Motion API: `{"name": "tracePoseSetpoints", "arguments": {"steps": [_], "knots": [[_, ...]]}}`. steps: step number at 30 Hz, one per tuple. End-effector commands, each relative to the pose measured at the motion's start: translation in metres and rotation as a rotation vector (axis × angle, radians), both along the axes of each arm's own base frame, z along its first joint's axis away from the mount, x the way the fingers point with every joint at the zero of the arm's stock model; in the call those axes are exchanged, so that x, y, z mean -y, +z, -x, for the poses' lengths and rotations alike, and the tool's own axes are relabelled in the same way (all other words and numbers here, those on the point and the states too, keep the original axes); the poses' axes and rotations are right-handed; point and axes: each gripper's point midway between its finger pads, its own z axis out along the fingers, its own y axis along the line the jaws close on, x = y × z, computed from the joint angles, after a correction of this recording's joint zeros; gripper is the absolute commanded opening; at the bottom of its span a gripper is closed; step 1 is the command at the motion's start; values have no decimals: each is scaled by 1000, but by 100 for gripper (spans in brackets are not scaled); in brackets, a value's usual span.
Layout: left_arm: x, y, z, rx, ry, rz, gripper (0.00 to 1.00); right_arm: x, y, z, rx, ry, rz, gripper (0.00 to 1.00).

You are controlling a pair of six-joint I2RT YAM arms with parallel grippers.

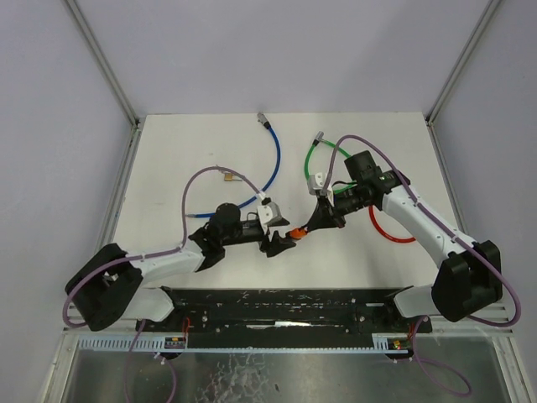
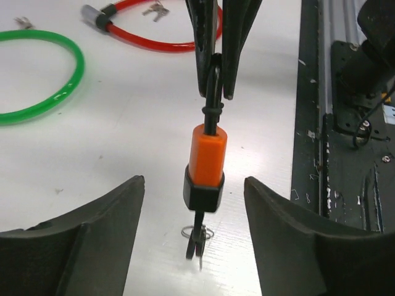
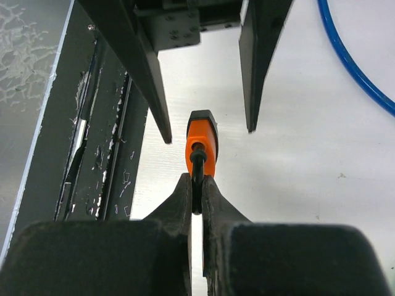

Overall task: Lock with the key
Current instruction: Lock the lock.

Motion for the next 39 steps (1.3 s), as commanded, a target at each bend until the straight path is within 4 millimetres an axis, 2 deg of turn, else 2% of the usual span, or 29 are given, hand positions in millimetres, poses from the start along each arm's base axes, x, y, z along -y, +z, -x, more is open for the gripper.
{"name": "tracePoseSetpoints", "arguments": {"steps": [1, 3, 4, 6, 7, 10, 15, 19, 22, 25, 29, 33, 39], "knots": [[-15, 45, -12, 157, 125, 142, 67, -9, 5, -5, -12, -3, -38, 0], [-24, 53, -7, 183, 138, 167, 71, -9, 1, -6, -10, -5, -38, 0], [-28, 59, -3, 199, 143, 191, 77, -10, -3, -7, -5, -4, -38, 0], [-37, 65, 6, 219, 151, 249, 97, -11, -10, -8, 2, -2, -47, 0], [-41, 67, 10, 229, 149, 274, 100, -11, -13, -8, 2, -1, -51, 0], [-44, 62, 15, 225, 147, 297, 100, -11, -26, -8, 38, 14, -59, 0], [-30, 37, 17, 236, 58, 220, 100, -5, -52, -7, 112, 8, -40, 0], [-22, 19, 24, 313, 3, 236, 88, -2, -57, -4, 129, 14, -36, 0], [-12, -9, 17, 292, 2, 170, 78, 2, -64, -3, 141, 43, -2, 0], [-3, -26, 13, 276, 0, 134, 72, 2, -70, -4, 125, 46, 12, 0], [1, -37, 8, 264, 17, 123, 68, 3, -79, -6, 109, 39, 29, 0], [8, -50, 5, 222, 3, 103, 59, 3, -85, -7, 88, 33, 46, 0], [12, -62, 3, 195, 3, 85, 53, 3, -89, -7, 62, 49, 70, 0]]}}
